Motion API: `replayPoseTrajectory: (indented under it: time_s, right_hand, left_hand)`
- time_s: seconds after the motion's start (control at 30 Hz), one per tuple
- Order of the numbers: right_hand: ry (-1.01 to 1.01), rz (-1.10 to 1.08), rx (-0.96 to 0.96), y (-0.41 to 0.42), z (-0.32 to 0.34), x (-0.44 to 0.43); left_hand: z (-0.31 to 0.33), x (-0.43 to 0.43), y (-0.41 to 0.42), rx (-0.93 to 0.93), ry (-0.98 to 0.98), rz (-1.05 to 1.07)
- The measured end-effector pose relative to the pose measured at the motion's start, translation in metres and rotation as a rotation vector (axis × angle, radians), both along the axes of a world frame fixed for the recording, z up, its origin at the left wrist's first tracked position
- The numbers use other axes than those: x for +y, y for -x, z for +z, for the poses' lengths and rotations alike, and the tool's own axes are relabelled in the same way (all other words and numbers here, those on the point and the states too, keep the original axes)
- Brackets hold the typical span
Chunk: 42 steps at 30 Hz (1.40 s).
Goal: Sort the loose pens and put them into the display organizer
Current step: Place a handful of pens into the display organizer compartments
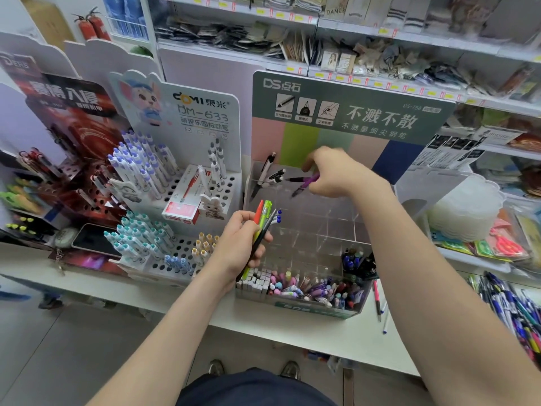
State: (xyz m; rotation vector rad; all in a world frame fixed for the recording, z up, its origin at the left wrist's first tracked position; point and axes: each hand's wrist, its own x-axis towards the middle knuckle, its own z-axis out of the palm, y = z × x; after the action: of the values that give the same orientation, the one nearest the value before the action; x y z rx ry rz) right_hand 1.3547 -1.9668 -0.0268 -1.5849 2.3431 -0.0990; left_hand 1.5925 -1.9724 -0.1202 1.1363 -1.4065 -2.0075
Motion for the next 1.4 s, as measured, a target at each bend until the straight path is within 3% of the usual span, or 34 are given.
replayPoseTrajectory:
  time_s: [0.17,0.33,0.37,0.5,0.6,0.7,0.8,0.9,0.97,1.07,1.13,1.2,1.4]
  right_hand:
    - [0.292,-0.113,-0.09,0.0,-0.022,0.021]
    - [0.908,-0.35,-0.153,-0.045,-0.049,0.062]
    - [0.91,-0.379,-0.261,-0.058,-0.053,0.07]
    - [0.579,-0.422,-0.762,-0.089,-0.08,0.089]
    - [0.542,-0.476,-0.964,-0.098,-0.091,0.098]
    - [0.626,-0.637,-0.952,-0.102,-0.103,0.099]
    - [0.856,-0.8,-0.933,-0.106,-0.107,0.097]
    - [1.026,-0.859,-0.908,-0.104,-0.105,0.102]
    - [0.881,-0.764,-0.9,-0.101,-0.114,0.101]
    - [0.285,-0.472,-0.724,-0.099,-0.131,0.095]
    - [0.004,-0.372,-0.681,-0.105,-0.135,0.091]
    - [-0.043,-0.335,-0.671,-0.112,-0.14,0.087]
    - [0.16,-0.477,-0.795,-0.12,-0.152,0.082]
  left_hand:
    - [-0.002,0.0,-0.003,0.025,0.002,-0.008]
    - [-0.006,0.004,-0.002,0.044,0.019,-0.007]
    - [-0.007,0.006,-0.002,0.046,0.024,-0.017]
    - [-0.009,0.009,-0.001,0.066,0.051,-0.117]
    - [-0.011,0.014,-0.001,0.026,0.093,-0.195]
    - [-0.015,0.016,-0.002,-0.074,0.169,-0.298]
    - [-0.018,0.012,-0.009,-0.193,0.203,-0.429]
    - [-0.023,0.007,-0.021,-0.289,0.18,-0.383]
    - [-0.026,0.001,-0.026,-0.327,0.171,-0.277]
    - [-0.032,-0.006,-0.027,-0.373,0.149,-0.143]
    - [-0.035,-0.007,-0.026,-0.402,0.154,-0.079]
    - [-0.038,-0.007,-0.026,-0.416,0.162,-0.025]
    - [-0.043,-0.007,-0.031,-0.372,0.145,-0.002]
